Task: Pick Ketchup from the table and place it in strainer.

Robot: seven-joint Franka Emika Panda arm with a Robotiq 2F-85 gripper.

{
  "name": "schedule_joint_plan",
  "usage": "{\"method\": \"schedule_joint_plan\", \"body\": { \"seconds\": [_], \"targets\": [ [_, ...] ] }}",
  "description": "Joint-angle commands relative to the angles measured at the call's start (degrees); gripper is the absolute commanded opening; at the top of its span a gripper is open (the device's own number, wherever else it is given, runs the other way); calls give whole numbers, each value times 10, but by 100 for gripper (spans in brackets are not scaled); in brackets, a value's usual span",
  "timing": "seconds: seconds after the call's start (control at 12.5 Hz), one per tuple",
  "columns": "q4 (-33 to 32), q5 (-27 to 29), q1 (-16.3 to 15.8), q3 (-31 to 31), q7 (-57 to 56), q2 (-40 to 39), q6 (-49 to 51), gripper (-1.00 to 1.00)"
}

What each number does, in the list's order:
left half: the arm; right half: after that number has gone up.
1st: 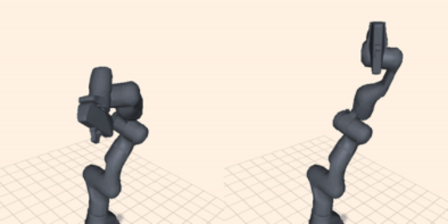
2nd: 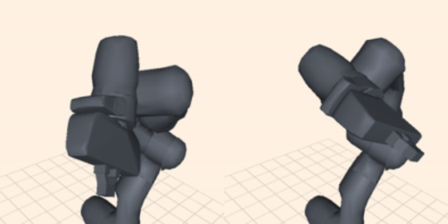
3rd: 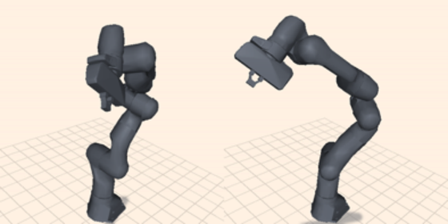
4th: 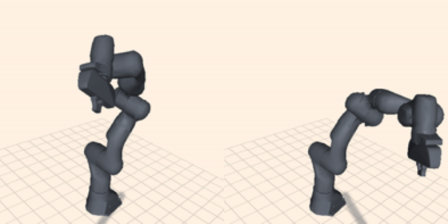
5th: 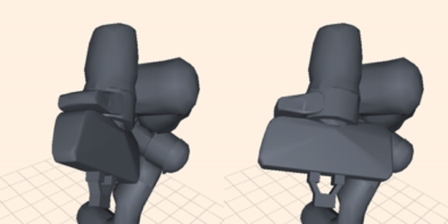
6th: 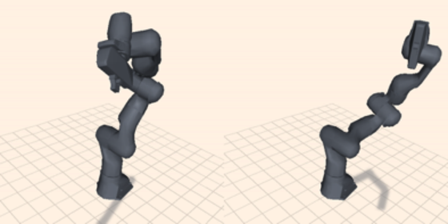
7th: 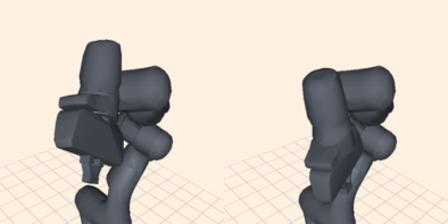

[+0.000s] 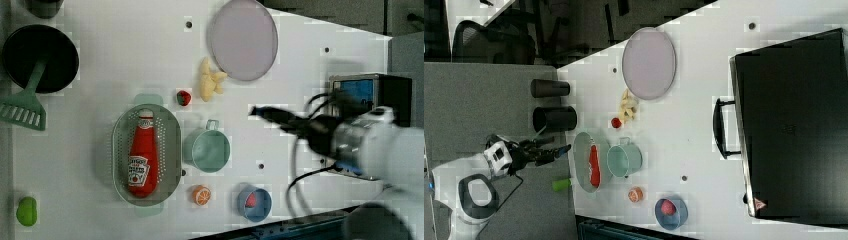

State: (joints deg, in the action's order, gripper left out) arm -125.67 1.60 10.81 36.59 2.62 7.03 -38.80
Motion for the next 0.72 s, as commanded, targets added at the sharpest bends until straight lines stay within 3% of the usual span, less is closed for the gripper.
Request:
{"method": "schedule_joint_plan", "body": {
  "seconds": [0.08,0.56,0.72],
  "targets": [
    [33,-5,52,-97,5,46,104,100],
    [110,0,52,-216,-72,101,293,100],
    [114,28,52,-237,-72,101,306,100]
  ]
}}
